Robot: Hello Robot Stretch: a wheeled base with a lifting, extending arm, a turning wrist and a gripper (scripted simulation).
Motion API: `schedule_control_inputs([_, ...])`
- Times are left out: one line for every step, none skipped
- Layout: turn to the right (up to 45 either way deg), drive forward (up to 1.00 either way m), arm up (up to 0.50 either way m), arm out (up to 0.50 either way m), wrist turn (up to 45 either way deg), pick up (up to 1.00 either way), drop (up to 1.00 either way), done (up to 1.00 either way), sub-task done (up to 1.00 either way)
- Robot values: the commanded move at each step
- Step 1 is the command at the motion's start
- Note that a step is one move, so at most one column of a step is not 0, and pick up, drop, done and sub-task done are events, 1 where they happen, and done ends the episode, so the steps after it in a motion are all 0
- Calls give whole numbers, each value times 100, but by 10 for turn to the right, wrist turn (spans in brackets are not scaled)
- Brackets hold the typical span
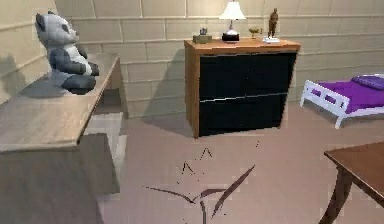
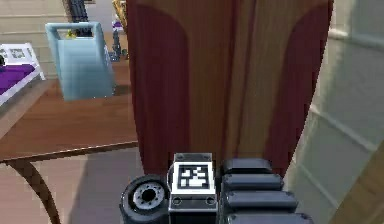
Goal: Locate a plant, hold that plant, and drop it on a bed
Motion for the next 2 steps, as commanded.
schedule_control_inputs([150, 0, 0, 0, 0, 0, 0, 0, 0])
schedule_control_inputs([0, 100, 0, 0, 0, 0, 0, 0, 0])
